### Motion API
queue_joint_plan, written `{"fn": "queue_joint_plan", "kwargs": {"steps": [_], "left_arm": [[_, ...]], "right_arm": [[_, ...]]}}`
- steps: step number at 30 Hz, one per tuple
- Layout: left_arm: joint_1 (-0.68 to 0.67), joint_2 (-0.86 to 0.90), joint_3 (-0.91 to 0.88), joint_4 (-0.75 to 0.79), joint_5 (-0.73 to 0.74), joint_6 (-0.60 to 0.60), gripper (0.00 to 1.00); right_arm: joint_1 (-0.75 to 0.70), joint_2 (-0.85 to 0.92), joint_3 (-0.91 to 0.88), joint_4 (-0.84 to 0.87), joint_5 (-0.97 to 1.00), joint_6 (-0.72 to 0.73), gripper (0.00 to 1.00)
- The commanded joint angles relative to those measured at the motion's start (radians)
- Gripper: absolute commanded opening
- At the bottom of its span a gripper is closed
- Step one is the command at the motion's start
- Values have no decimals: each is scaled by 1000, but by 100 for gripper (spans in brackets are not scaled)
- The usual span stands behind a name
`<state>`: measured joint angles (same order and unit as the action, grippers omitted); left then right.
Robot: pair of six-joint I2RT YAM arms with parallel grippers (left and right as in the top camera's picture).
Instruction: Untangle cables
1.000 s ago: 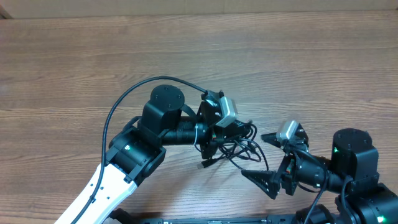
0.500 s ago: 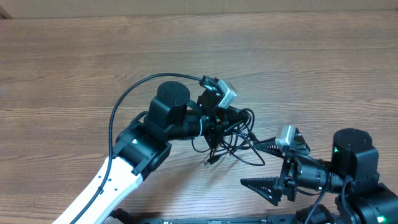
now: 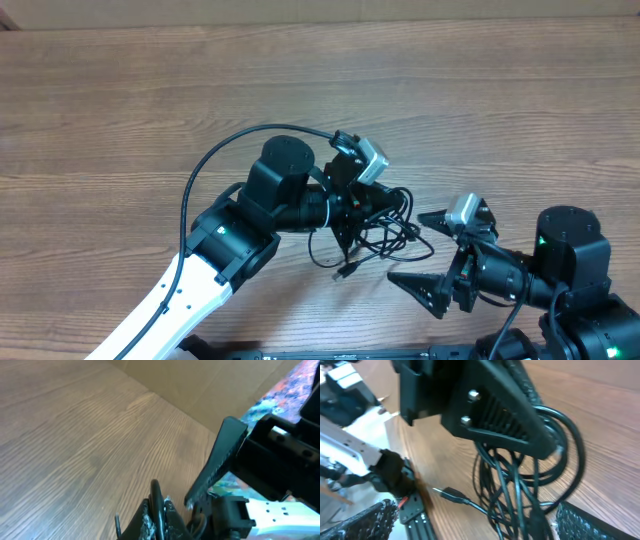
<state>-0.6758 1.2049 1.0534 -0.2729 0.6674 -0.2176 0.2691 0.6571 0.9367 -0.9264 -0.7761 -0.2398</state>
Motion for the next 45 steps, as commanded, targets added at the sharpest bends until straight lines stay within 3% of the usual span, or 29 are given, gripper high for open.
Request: {"fn": "queue_joint_plan", "kwargs": {"steps": [1, 7, 12, 16, 26, 32, 35, 40, 41, 45], "left_arm": [[-5, -1, 9, 5, -12, 39, 4], [-5, -1, 9, 51, 89, 68, 4], [-5, -1, 9, 103, 84, 42, 4], [-5, -1, 9, 142, 84, 7, 4], [-10, -1, 9, 172, 129, -53, 4], [-21, -1, 9, 203, 172, -53, 4], [-21, -1, 9, 203, 171, -58, 4], [-18, -1, 9, 185, 101, -60, 4], [-18, -1, 9, 174, 72, -60, 4], [-18, -1, 9, 124, -36, -80, 4]], "right_arm": [[5, -5, 20, 8, 97, 3, 100], [6, -5, 20, -12, 78, 2, 100], [6, -5, 20, -10, -159, -50, 97], [6, -5, 20, -10, -222, -53, 93], [6, 2, 20, -10, -195, -53, 100], [6, 53, 19, -9, -153, -53, 97], [6, 85, 19, -9, -170, -53, 85], [6, 109, 19, -9, -244, -53, 24], [6, 109, 20, -10, -244, -53, 5], [6, 109, 20, -10, -251, -53, 4]]}}
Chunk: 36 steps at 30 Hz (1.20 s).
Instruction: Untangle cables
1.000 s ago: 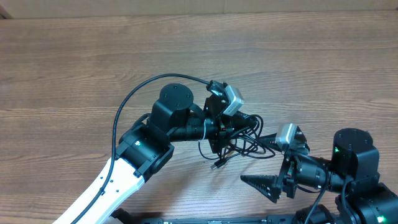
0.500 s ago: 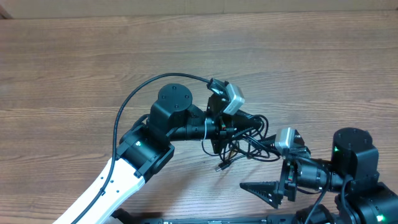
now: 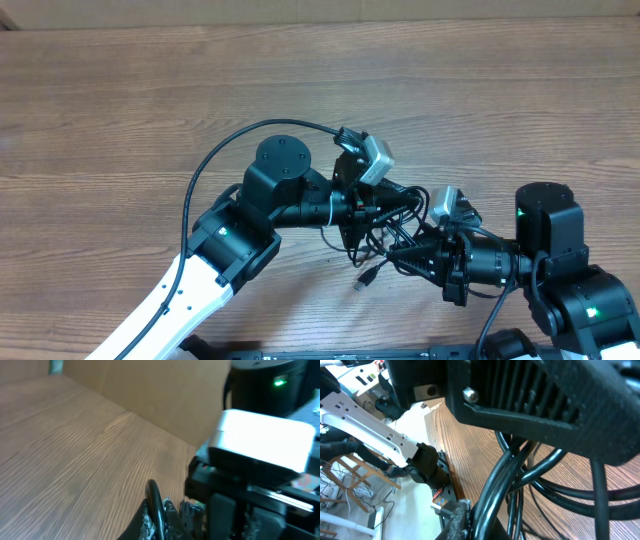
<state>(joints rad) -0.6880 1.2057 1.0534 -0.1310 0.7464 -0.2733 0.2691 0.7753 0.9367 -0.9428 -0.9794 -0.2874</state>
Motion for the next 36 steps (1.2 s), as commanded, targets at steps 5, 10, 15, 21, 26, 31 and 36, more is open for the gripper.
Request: {"fn": "queue_joint_plan", "kwargs": {"steps": [5, 10, 15, 21, 26, 31, 36], "left_arm": [[-5, -2, 9, -45, -155, -31, 4], [4, -2, 9, -45, -154, -37, 4], [7, -2, 9, -44, -129, -42, 4], [7, -2, 9, -40, -92, -42, 4], [7, -2, 9, -40, -105, -41, 4], [7, -2, 9, -40, -179, -42, 4], [3, -2, 9, 9, -125, -66, 4]], "right_arm": [[6, -9, 20, 6, -47, -6, 4], [6, -9, 20, 6, -47, -5, 9], [6, -9, 20, 6, -47, -5, 33], [6, -9, 20, 6, -48, -5, 34], [6, -9, 20, 6, -71, -5, 34], [6, -9, 20, 6, -105, -6, 30], [6, -9, 20, 8, -126, -5, 31]]}}
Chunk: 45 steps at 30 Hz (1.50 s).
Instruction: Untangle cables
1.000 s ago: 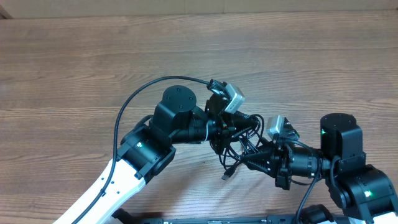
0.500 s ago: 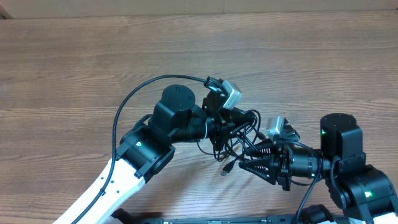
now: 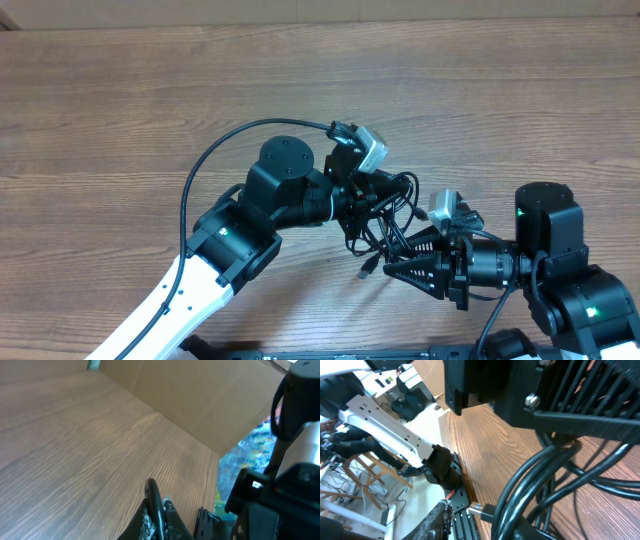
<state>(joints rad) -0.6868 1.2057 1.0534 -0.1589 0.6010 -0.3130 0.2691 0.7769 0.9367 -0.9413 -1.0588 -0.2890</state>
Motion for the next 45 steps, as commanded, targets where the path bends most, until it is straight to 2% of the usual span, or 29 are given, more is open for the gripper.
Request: {"fn": "queue_joint_plan", "kwargs": {"steps": [1, 6, 14, 15, 17, 19, 22, 24, 29, 32, 36, 38, 42, 45], "left_arm": [[-3, -2, 9, 56, 43, -38, 4], [-37, -2, 9, 124, 99, -69, 4], [-61, -2, 9, 103, 95, -69, 4], [-61, -2, 9, 101, 95, -69, 4], [-61, -2, 9, 100, 94, -69, 4], [-59, -2, 9, 96, 74, -69, 4], [-58, -2, 9, 37, -89, -74, 4], [-55, -2, 9, -15, -232, -127, 4], [3, -2, 9, -143, -526, -349, 4], [71, -2, 9, -211, -599, -500, 4], [189, -2, 9, -280, -583, -657, 4], [240, -2, 9, -288, -533, -681, 4], [330, -2, 9, -260, -342, -628, 4], [360, -2, 9, -212, -196, -476, 4]], "right_arm": [[6, -11, 20, 7, -46, -4, 31], [6, -11, 20, 25, -43, -4, 35], [6, -11, 20, 116, -43, -3, 36], [6, -11, 20, 128, -43, -3, 31], [6, -11, 20, 145, -43, -3, 4], [6, -11, 20, 144, -47, 0, 4], [6, -11, 20, 140, -105, 0, 4], [6, -11, 20, 140, -131, 0, 4], [6, -12, 20, 139, -159, 0, 4], [6, -16, 20, 132, -159, -1, 4], [6, -18, 20, 125, -159, -1, 4], [6, -18, 20, 124, -158, -1, 4], [6, -17, 20, 113, -93, 0, 4], [6, -17, 20, 68, 17, 0, 5]]}}
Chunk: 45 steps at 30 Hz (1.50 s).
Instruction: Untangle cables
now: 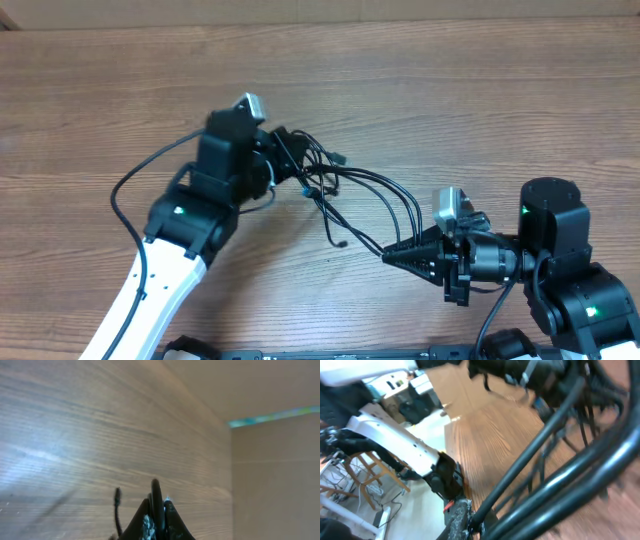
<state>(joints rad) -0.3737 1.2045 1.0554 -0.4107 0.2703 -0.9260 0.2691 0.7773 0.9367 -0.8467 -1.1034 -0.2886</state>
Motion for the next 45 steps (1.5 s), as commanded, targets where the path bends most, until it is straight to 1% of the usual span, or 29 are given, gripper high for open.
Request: {"fn": "queue_joint_plan", "kwargs": {"steps": [1, 3, 5, 6, 8, 9, 10, 11, 12, 13, 17, 22, 25, 29, 32, 34, 41, 45], "left_arm": [[51, -2, 7, 54, 178, 194, 4], [52, -2, 7, 81, 255, 314, 4], [52, -2, 7, 89, 309, 429, 4], [52, -2, 7, 86, 331, 480, 4], [52, -2, 7, 74, 371, 576, 4], [52, -2, 7, 69, 390, 619, 4], [52, -2, 7, 66, 410, 651, 4], [52, -2, 7, 64, 433, 687, 4], [51, -2, 7, 63, 451, 717, 4], [51, -2, 7, 63, 464, 735, 4], [37, -2, 7, 64, 501, 793, 4], [-19, -2, 7, 64, 578, 877, 4], [-52, -2, 7, 64, 581, 879, 4], [-92, -2, 7, 64, 581, 877, 4], [-111, -2, 7, 75, 592, 843, 4], [-126, -2, 7, 90, 615, 822, 4], [-172, -2, 7, 154, 722, 814, 4], [-184, -2, 7, 157, 725, 814, 4]], "right_arm": [[5, -18, 20, -45, 103, 0, 7], [6, -18, 20, -79, 171, 5, 11], [6, -18, 20, -111, 246, 16, 21], [5, -18, 20, -123, 280, 30, 24], [6, -18, 20, -146, 340, 42, 45], [6, -18, 20, -152, 361, 53, 53], [6, -18, 20, -155, 371, 56, 57], [6, -18, 20, -155, 370, 56, 64], [6, -18, 20, -153, 370, 56, 75], [6, -18, 20, -151, 370, 56, 100], [6, -18, 20, -135, 370, 55, 100], [6, -18, 20, -80, 370, 27, 100], [6, -18, 20, -55, 389, -36, 100], [6, -18, 20, -45, 544, -24, 100], [6, -18, 20, -46, 634, 7, 100], [6, -17, 20, -48, 660, 7, 100], [6, -7, 20, -48, 723, 1, 100], [6, 4, 20, -51, 729, -33, 100]]}}
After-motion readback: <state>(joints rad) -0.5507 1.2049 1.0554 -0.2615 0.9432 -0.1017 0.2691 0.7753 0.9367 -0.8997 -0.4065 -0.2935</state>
